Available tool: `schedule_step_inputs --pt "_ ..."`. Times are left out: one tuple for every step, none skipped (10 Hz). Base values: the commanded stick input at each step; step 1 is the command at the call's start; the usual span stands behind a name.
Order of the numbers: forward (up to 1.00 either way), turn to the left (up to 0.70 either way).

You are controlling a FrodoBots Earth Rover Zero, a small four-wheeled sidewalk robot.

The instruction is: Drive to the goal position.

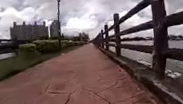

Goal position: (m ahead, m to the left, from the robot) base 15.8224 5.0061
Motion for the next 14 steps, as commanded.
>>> schedule_step_inputs --pt "0.70 0.00" --pt "0.70 0.00" --pt "0.70 0.00" --pt "0.70 0.00" --pt "0.70 0.00" --pt "0.70 0.00" --pt "0.70 0.00" --pt "0.70 0.00" --pt "0.70 0.00" --pt "0.70 0.00" --pt "0.70 0.00" --pt "0.70 0.00" --pt "0.70 0.00" --pt "0.70 0.00"
